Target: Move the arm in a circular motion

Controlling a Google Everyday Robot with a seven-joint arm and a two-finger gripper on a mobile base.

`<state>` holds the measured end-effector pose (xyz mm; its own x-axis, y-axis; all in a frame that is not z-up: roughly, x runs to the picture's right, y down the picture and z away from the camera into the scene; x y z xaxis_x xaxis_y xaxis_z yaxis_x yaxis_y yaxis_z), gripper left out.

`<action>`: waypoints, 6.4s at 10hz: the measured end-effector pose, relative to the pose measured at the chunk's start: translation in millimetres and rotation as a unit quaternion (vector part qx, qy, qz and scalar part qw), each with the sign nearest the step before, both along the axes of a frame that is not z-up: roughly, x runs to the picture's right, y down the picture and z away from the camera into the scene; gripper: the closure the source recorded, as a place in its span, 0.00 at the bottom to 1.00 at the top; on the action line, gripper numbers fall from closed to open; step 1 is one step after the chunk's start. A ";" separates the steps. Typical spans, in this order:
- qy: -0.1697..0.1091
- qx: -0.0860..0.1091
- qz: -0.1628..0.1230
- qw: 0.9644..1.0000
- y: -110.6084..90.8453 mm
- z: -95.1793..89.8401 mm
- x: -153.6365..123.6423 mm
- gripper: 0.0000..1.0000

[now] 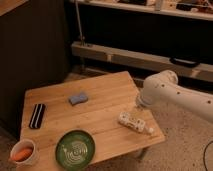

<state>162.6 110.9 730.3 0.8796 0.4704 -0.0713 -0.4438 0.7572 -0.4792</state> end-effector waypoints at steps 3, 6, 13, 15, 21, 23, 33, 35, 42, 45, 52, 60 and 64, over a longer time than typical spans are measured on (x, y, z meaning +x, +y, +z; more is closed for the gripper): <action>-0.020 0.020 -0.037 0.999 27.2 -48.5 -32.3 0.20; -0.075 0.046 -0.091 0.992 30.0 -77.2 -104.1 0.20; -0.202 0.114 -0.218 0.948 -31.0 -112.2 -305.2 0.20; -0.222 0.121 -0.249 0.935 -58.6 -105.9 -343.1 0.20; -0.199 0.095 -0.279 0.935 -164.8 -9.3 -380.7 0.20; -0.180 0.073 -0.251 0.948 -184.4 29.6 -359.9 0.20; -0.084 -0.023 -0.066 0.994 -88.2 108.7 -140.7 0.20; -0.060 -0.019 -0.050 0.997 -53.7 95.3 -101.9 0.20; -0.049 0.040 -0.118 0.991 38.1 -50.6 -134.8 0.20; -0.106 0.071 -0.191 0.973 46.9 -96.8 -220.4 0.20; -0.224 0.131 -0.327 0.909 -9.6 -115.2 -397.5 0.20; -0.186 0.101 -0.281 0.936 -149.2 10.3 -400.9 0.20; -0.131 0.050 -0.173 0.975 -152.4 68.9 -294.9 0.20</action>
